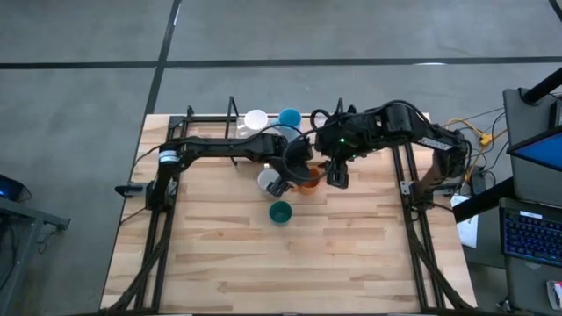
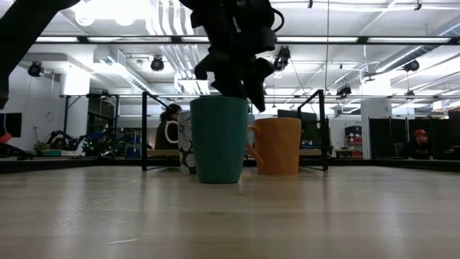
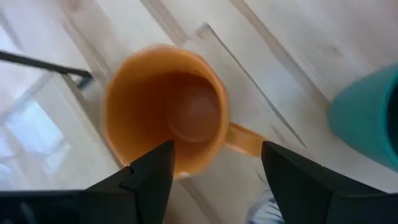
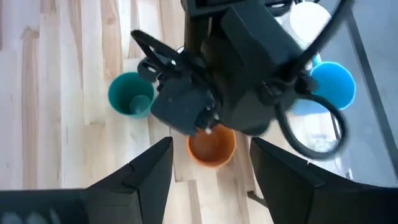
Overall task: Stack small to large cups/mugs on shelf
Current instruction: Put the orange mug on the shelf
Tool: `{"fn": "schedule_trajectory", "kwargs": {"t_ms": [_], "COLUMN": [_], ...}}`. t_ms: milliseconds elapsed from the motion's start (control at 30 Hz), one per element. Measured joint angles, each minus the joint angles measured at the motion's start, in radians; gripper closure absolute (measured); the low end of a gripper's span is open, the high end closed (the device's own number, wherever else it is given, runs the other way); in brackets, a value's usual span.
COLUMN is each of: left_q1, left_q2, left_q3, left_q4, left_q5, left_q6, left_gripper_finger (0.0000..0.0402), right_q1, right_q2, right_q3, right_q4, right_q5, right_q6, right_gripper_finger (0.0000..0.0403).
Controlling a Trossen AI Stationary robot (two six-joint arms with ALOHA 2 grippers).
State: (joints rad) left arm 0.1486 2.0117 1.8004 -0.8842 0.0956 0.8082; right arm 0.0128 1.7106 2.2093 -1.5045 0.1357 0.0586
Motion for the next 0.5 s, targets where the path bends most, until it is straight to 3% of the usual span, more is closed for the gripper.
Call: {"fn": "schedule_trajectory", "kwargs": {"t_ms": [367, 500], "left_q1": [0.000, 0.000], "left_q2": [0.000, -0.001], "left_q3": [0.000, -0.003], "left_q4": [0.010, 0.019], "left_q5": [0.027, 0.070], "left_q6": [0.017, 0.039], "left_gripper_finger": [0.0176, 0.0197], "right_q1": [0.000, 0.000], "right_q2": [-0.010, -0.010], "right_q3": [0.000, 0.000], "right_q4": [-0.018, -0.019], "right_q5": [0.023, 0.024], "right_q6": [-0.004, -0.006], "right_gripper_finger": [0.0195, 0.0195]}}
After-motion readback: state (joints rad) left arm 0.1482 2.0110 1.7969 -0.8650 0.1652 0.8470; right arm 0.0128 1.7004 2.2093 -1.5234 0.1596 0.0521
